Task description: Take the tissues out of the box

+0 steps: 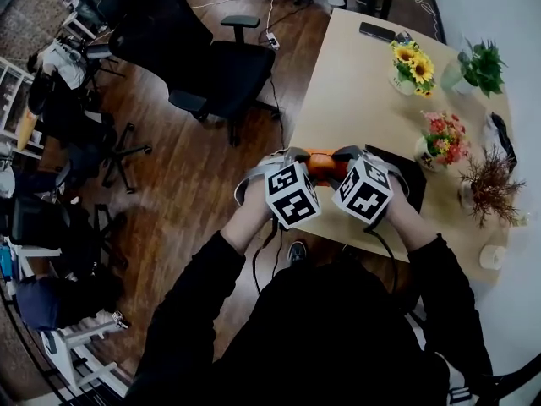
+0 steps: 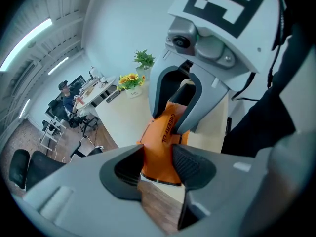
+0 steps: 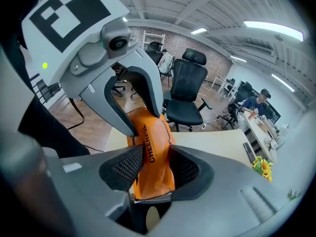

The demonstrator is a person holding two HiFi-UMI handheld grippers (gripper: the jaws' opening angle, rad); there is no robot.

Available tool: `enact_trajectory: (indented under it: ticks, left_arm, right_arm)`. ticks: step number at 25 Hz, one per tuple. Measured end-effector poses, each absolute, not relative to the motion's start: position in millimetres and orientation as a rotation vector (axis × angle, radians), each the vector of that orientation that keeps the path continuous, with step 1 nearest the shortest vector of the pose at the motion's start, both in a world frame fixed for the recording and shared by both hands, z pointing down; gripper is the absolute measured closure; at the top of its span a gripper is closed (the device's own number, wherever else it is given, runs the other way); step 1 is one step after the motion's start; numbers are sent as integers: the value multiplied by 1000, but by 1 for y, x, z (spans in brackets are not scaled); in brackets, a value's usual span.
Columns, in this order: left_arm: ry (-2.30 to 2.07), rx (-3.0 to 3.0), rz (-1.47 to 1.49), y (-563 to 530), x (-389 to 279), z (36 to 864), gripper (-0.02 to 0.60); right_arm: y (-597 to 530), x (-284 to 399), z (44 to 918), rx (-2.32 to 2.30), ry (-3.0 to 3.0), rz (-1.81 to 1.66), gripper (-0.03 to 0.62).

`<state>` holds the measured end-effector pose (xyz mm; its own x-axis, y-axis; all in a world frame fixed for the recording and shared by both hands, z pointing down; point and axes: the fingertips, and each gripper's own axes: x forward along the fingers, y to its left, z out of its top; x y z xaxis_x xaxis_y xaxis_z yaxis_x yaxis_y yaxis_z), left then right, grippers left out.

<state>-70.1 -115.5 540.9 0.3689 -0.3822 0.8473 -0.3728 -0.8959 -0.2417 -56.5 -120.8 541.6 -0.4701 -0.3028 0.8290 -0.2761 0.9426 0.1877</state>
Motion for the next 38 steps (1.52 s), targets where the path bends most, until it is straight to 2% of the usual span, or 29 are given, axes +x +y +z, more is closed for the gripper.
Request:
enact_trajectory:
  ticks: [15,38]
  left_arm:
    - [653,-2707,-1737,-114,-68,609,419]
    - [597,-2778,-1851,-118,-61,669,414]
  right_arm:
    - [-119,-57,610,269,-2048,83,430]
    - [-122,-53,661,253,-1992,155,416]
